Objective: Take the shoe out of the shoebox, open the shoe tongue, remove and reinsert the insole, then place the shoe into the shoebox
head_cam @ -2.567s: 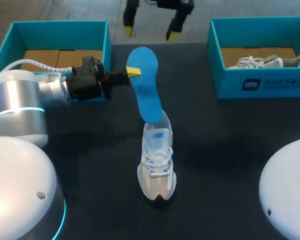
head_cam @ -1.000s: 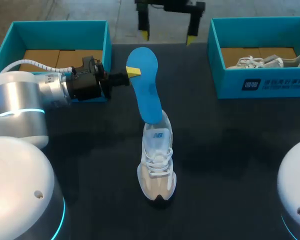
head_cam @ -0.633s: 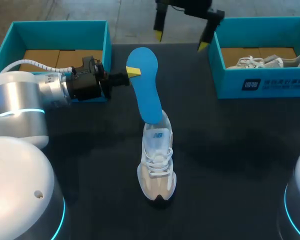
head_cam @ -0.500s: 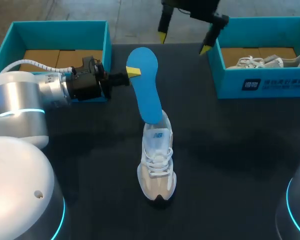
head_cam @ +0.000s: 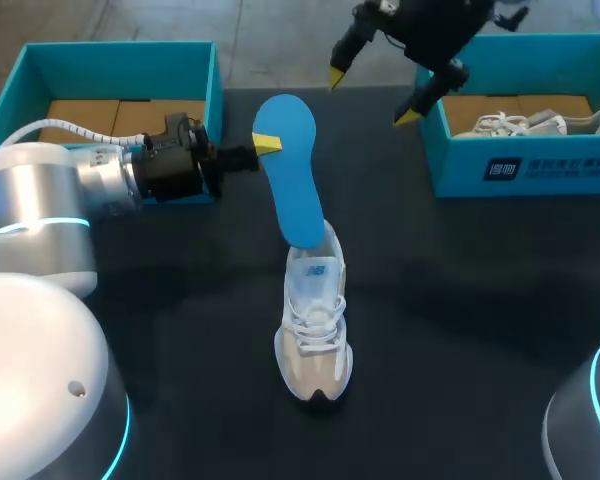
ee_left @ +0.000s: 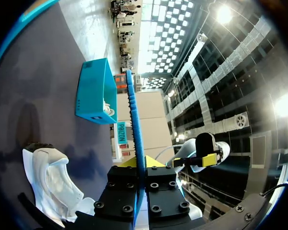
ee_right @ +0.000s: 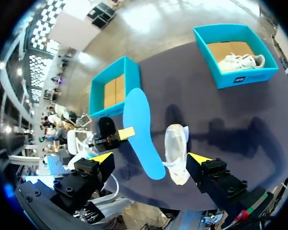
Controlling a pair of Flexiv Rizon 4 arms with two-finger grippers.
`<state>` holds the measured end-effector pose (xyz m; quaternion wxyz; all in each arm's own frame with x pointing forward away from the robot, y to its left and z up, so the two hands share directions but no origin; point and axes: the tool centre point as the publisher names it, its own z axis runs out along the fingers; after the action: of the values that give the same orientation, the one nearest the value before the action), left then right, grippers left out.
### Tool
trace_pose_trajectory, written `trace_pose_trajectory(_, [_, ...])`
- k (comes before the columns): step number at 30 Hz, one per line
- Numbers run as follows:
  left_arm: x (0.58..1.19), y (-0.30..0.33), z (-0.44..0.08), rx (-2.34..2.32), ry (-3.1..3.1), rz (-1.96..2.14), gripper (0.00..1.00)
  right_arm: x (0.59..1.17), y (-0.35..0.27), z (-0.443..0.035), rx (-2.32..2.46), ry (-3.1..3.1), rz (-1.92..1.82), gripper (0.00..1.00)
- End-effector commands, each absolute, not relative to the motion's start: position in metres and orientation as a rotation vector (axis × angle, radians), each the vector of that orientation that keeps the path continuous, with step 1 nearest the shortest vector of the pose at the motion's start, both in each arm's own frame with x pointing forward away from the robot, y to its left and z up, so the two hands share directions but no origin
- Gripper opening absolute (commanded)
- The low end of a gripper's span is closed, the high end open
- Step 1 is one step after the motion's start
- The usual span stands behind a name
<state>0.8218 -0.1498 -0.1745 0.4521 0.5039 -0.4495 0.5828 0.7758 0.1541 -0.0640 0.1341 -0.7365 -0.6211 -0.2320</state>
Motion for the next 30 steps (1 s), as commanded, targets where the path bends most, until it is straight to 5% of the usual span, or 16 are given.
trace_pose_trajectory(1, [0.821, -0.149, -0.174, 1.246, -1.113, 1.437, 0.0, 0.773, 0.15, -0.075, -1.607, -1.418, -1.192, 1.0])
trace_pose_trajectory(30, [0.821, -0.149, -0.174, 1.246, -1.113, 1.437, 0.0, 0.77, 0.175, -0.105, -1.33, -1.226, -1.302, 1.0])
